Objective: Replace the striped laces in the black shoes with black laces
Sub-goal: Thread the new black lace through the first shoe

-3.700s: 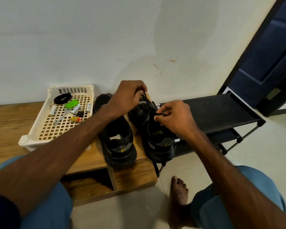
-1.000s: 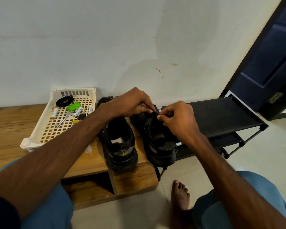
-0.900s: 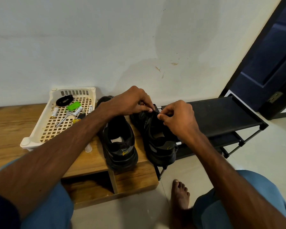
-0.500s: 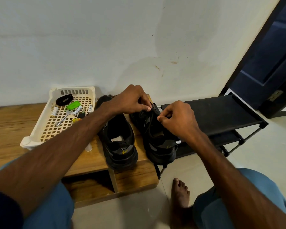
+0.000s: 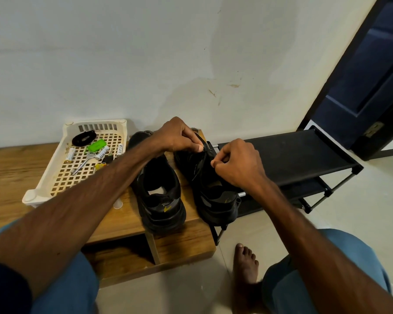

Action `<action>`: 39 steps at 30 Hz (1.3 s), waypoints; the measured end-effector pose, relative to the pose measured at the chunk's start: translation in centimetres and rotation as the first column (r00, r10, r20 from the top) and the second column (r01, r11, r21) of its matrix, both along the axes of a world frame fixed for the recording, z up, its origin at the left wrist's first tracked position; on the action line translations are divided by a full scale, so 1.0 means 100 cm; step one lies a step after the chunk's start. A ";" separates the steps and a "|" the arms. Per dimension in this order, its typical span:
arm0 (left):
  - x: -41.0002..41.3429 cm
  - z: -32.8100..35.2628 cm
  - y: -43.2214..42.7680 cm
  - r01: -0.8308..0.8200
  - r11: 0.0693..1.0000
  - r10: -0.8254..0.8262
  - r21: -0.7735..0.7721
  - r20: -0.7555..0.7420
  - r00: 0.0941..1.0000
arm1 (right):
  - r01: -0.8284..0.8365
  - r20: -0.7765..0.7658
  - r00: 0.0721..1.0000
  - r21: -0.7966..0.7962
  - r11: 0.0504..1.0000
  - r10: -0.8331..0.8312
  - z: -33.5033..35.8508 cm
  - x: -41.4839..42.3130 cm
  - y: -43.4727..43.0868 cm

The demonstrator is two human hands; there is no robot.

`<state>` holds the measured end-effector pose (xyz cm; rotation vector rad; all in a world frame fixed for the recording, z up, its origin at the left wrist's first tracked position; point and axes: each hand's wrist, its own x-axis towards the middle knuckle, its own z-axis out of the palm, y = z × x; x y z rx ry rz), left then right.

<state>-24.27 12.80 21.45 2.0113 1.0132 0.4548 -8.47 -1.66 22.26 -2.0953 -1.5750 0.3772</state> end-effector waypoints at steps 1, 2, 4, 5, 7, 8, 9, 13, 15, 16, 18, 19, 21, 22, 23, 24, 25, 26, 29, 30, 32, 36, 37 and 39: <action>0.001 0.000 0.000 -0.017 1.000 0.017 -0.013 0.000 1.000 | 0.000 0.003 1.000 -0.003 1.000 0.000 0.000 0.000 0.000; 0.001 -0.001 0.000 -0.037 0.999 0.037 -0.024 0.000 0.999 | 0.001 0.004 1.000 -0.005 1.000 -0.001 -0.001 0.000 0.000; 0.002 -0.002 -0.002 -0.080 0.995 0.080 -0.056 0.011 0.997 | 0.008 -0.006 1.000 -0.008 1.000 -0.008 -0.002 0.001 -0.001; 0.003 -0.002 -0.002 -0.098 0.992 0.100 -0.076 0.020 0.995 | 0.009 -0.020 1.000 -0.008 1.000 -0.009 -0.002 0.002 -0.001; 0.004 -0.002 -0.002 -0.134 0.984 0.138 -0.118 0.030 0.990 | 0.009 -0.052 0.999 -0.004 1.000 -0.009 -0.003 0.004 -0.002; 0.005 -0.003 -0.002 -0.152 0.979 0.157 -0.138 0.027 0.987 | 0.009 -0.063 0.998 -0.006 1.000 -0.009 -0.004 0.004 -0.002; 0.006 -0.003 -0.002 -0.171 0.973 0.176 -0.155 0.019 0.984 | 0.008 -0.069 0.998 -0.010 1.000 -0.008 -0.005 0.005 -0.002; 0.007 -0.005 -0.005 -0.238 0.943 0.247 -0.232 0.013 0.969 | -0.009 -0.101 0.995 -0.039 0.999 0.005 -0.006 0.006 0.000; 0.009 -0.006 -0.006 -0.258 0.924 0.277 -0.282 0.030 0.960 | -0.022 -0.119 0.993 -0.051 0.998 0.016 -0.006 0.006 0.000; 0.010 -0.007 -0.006 -0.270 0.915 0.291 -0.300 0.025 0.956 | -0.030 -0.125 0.992 -0.057 0.998 0.023 -0.006 0.006 0.001; 0.011 -0.009 -0.006 -0.291 0.901 0.311 -0.322 0.012 0.950 | -0.039 -0.145 0.989 -0.064 0.997 0.029 -0.008 0.006 0.001; 0.011 -0.009 -0.007 -0.291 0.897 0.312 -0.332 0.012 0.950 | -0.036 -0.161 0.987 -0.057 0.998 0.027 -0.009 0.007 -0.001; 0.007 -0.007 -0.006 -0.256 0.904 0.280 -0.343 0.020 0.960 | -0.018 -0.200 0.980 -0.036 0.999 0.010 -0.011 0.006 -0.004; 0.004 -0.006 -0.005 -0.220 0.914 0.240 -0.340 0.019 0.971 | -0.008 -0.220 0.975 -0.026 1.000 0.002 -0.012 0.006 -0.006; 0.001 -0.004 -0.004 -0.178 0.929 0.191 -0.326 0.008 0.982 | -0.002 -0.237 0.972 -0.013 1.000 -0.001 -0.014 0.005 -0.007; 0.000 -0.002 -0.003 -0.138 0.943 0.140 -0.304 -0.013 0.990 | 0.000 -0.243 0.970 -0.003 1.000 -0.001 -0.015 0.005 -0.008; -0.001 0.000 -0.003 -0.100 0.952 0.093 -0.289 -0.039 0.995 | -0.001 -0.239 0.971 -0.001 1.000 0.001 -0.015 0.005 -0.008; -0.002 0.003 -0.004 -0.066 0.956 0.050 -0.286 -0.063 0.997 | -0.003 -0.232 0.973 -0.005 1.000 0.002 -0.015 0.004 -0.008; -0.003 0.010 -0.008 0.001 0.959 -0.024 -0.285 -0.077 0.997 | 0.005 -0.227 0.974 -0.001 1.000 -0.005 -0.014 0.001 -0.007; -0.004 0.011 -0.009 0.015 0.970 -0.034 -0.244 -0.073 0.997 | 0.011 -0.224 0.975 0.003 1.000 -0.010 -0.014 0.000 -0.006; -0.005 0.011 -0.011 0.028 0.994 -0.035 -0.103 -0.062 0.997 | 0.017 -0.209 0.978 0.013 1.000 -0.014 -0.013 -0.001 -0.005; -0.001 0.009 -0.015 -0.007 0.995 0.015 0.098 -0.077 0.997 | -0.004 -0.136 0.991 0.023 1.000 0.007 -0.011 0.001 -0.002; 0.001 0.008 -0.016 -0.022 0.993 0.032 0.115 -0.086 0.996 | -0.013 -0.117 0.993 0.022 1.000 0.015 -0.010 0.001 -0.002; 0.006 0.006 -0.016 -0.067 0.990 0.078 0.123 -0.089 0.993 | -0.031 -0.094 0.995 0.017 0.999 0.033 -0.009 0.003 -0.001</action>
